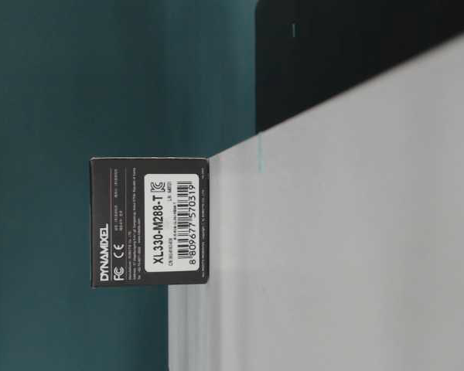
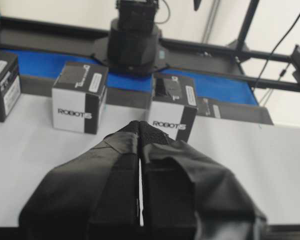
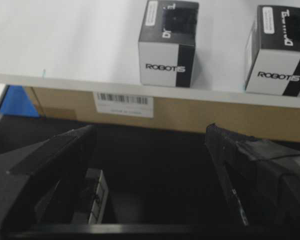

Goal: Place the box from the black base onto the white base.

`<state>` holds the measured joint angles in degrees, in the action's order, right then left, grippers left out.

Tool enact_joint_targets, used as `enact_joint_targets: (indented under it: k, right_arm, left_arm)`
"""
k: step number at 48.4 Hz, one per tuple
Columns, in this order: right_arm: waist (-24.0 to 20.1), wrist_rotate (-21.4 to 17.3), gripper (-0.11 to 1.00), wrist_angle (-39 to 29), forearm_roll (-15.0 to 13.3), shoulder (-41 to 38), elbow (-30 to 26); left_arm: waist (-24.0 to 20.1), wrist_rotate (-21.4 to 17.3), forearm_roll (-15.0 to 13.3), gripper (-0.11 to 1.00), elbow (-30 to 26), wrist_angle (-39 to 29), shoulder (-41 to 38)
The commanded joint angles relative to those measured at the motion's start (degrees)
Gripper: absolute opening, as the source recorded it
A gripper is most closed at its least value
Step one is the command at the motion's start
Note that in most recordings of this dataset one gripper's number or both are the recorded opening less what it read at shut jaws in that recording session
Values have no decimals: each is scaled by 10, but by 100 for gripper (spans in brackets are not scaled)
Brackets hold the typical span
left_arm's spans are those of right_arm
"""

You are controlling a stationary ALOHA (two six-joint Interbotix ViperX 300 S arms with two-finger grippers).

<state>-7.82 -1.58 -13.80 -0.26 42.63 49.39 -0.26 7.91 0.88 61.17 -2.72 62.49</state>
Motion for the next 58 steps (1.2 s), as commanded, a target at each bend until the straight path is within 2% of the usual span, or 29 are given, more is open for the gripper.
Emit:
enact_joint_targets:
  k: [1, 31, 58]
  right_arm:
    - [-1, -2, 97, 3, 0, 1, -1]
    - [-1, -5, 97, -3, 2, 34, 30]
    - [-1, -6, 97, -18, 4, 45, 32]
  left_arm:
    - [1, 0, 2, -3, -8, 4, -5]
    - [1, 1, 2, -3, -9, 3, -6]
    - [3, 1, 2, -3, -8, 3, -6]
